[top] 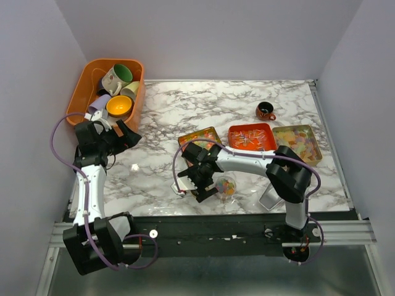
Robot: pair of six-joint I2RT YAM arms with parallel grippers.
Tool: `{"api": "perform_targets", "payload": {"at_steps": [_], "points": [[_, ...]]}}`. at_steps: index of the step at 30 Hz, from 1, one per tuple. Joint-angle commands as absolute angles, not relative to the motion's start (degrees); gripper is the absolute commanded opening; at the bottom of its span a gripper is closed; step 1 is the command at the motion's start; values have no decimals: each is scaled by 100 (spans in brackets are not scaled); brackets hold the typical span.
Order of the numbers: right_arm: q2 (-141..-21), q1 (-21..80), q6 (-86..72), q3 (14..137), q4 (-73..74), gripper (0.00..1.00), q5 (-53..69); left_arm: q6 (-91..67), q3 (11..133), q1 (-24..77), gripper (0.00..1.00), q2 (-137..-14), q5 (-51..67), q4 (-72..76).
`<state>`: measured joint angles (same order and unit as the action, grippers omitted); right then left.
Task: Pack the candies
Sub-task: Pick up the bottle lid at the center of the board.
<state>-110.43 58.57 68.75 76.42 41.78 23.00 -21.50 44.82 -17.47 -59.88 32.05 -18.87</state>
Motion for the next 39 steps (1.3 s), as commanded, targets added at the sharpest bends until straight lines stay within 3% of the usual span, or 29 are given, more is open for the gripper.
{"api": "perform_targets", "payload": {"at_steps": [1, 5, 10, 19, 24, 29, 35, 39], "points": [[-11250, 5906, 6820, 7515, 3955, 100, 2057, -2241, 4324, -1819, 98, -5792, 3436, -1784], [-11338, 5906, 6855, 7471, 4060, 99, 1969, -2311, 4193, -1828, 98, -5748, 3463, -1723], [-11198, 5906, 6681, 7532, 4306, 78, 2021, -2373, 4184, -1828, 98, -5809, 3524, -1626], [-10346, 5897, 5854, 9192, 5676, 76, 2751, -2663, 3955, -1679, 96, -5687, 3507, -1064], [-9880, 5740, 5730, 9352, 6352, 76, 2566, -2119, 3858, -898, 97, -5607, 3419, -1160], [-9449, 5151, 6134, 8703, 6899, 76, 2296, -2030, 3718, -317, 97, -5677, 3577, -1239], [-8482, 5027, 6671, 7007, 6258, 77, 1679, -2083, 3665, -246, 97, -5757, 3560, -1011], [-8543, 5027, 6689, 6698, 6083, 77, 1723, -1960, 3683, -246, 97, -5731, 3533, -1142]]}}
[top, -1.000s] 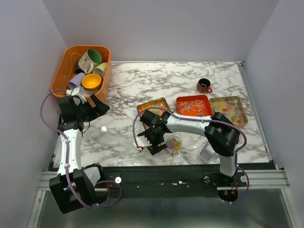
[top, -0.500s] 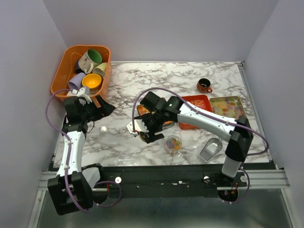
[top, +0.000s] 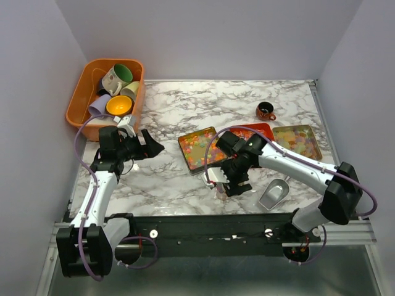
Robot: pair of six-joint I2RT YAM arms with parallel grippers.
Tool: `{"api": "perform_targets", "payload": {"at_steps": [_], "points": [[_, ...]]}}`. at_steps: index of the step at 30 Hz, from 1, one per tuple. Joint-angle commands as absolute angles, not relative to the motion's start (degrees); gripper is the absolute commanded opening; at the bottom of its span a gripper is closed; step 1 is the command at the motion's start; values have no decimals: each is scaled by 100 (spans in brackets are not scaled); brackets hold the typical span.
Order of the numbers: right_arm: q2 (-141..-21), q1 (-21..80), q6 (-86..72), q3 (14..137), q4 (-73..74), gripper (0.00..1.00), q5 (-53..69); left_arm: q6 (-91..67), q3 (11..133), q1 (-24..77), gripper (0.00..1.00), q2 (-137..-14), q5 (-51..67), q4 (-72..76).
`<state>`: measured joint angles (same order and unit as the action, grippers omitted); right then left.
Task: Pack the candies
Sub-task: Pick up the bottle lid at the center of the board, then close the bottle lid on the packing bottle.
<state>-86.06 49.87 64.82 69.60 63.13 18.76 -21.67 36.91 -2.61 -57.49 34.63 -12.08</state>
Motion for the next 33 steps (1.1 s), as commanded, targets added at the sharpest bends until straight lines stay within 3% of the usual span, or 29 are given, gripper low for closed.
{"api": "perform_targets", "payload": {"at_steps": [1, 33], "points": [[-8604, 5027, 6688, 6662, 6039, 77, 1723, -1951, 3674, -246, 97, -5696, 3525, -1195], [-9185, 5097, 6601, 6970, 5686, 77, 1889, -2048, 3428, -387, 97, -5634, 3630, -1072]]}}
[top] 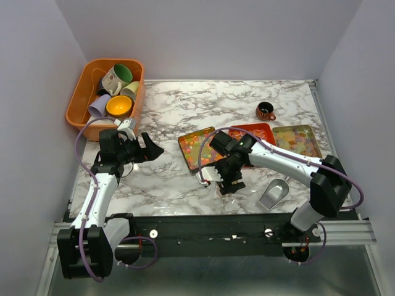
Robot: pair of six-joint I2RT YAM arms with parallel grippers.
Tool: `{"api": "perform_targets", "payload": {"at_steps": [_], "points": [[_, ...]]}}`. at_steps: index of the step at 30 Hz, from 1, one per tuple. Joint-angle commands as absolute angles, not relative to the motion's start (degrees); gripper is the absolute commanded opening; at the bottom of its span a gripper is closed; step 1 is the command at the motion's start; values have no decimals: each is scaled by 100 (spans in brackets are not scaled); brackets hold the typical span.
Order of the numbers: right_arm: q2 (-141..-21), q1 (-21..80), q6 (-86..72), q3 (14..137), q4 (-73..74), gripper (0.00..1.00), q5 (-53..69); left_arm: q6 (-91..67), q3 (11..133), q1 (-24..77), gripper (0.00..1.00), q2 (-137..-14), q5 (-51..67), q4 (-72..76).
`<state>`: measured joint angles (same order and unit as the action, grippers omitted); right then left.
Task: Pack the candies
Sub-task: Close the bottle lid on the packing bottle.
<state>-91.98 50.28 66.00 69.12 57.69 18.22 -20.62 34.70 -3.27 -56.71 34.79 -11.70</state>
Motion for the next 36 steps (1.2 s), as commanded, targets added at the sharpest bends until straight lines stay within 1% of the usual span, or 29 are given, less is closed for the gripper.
{"api": "perform_targets", "payload": {"at_steps": [1, 6, 15, 31, 36], "points": [[-9158, 5080, 6592, 6987, 5695, 77, 1890, -2039, 3428, -387, 97, -5616, 3630, -1098], [-9018, 5106, 6609, 7189, 5818, 77, 1793, -2065, 3375, -396, 97, -5607, 3630, -1055], [-9158, 5098, 6618, 7269, 5871, 77, 1705, -2101, 3358, -404, 97, -5608, 3647, -967], [-9475, 5106, 6662, 7075, 5880, 77, 1582, -2145, 3305, -510, 97, -5607, 3656, -967], [-9343, 5098, 6688, 6961, 5915, 76, 1547, -2136, 3296, -510, 97, -5616, 3665, -958]]}}
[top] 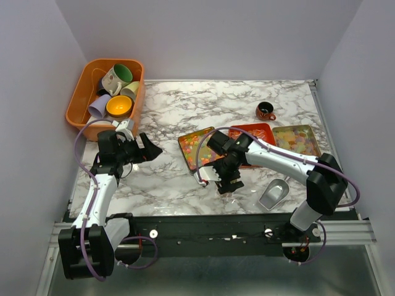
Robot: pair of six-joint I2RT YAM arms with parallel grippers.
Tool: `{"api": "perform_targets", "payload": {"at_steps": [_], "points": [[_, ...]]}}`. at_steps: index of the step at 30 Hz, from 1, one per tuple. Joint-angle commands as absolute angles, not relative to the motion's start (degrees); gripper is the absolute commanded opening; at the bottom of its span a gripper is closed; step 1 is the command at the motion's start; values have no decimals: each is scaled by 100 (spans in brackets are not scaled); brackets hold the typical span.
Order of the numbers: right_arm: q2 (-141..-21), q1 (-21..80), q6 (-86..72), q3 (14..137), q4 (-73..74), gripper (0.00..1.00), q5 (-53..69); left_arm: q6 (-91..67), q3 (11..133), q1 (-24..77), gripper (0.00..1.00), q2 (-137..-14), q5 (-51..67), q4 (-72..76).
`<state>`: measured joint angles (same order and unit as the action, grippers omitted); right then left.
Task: Pack the candies
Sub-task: Close the bottle lid on the packing bottle.
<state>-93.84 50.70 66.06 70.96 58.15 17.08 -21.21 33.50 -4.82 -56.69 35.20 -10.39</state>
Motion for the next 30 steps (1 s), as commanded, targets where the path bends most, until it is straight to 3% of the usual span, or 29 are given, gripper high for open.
{"api": "perform_targets", "payload": {"at_steps": [1, 14, 20, 21, 30], "points": [[-9325, 5106, 6688, 6935, 5932, 76, 1538, -2136, 3287, -510, 97, -5616, 3665, -949], [-9185, 5106, 6083, 6513, 5423, 77, 1591, -2153, 3296, -510, 97, -5599, 3683, -975], [-9000, 5098, 5845, 6477, 5352, 87, 1600, -2171, 3296, -510, 97, -5607, 3700, -949], [-8956, 5098, 5836, 6504, 5387, 100, 1617, -2171, 3296, -510, 97, -5616, 3700, -932], [-8833, 5098, 5581, 7065, 5686, 100, 1749, -2171, 3270, -510, 97, -5555, 3779, -940]]}}
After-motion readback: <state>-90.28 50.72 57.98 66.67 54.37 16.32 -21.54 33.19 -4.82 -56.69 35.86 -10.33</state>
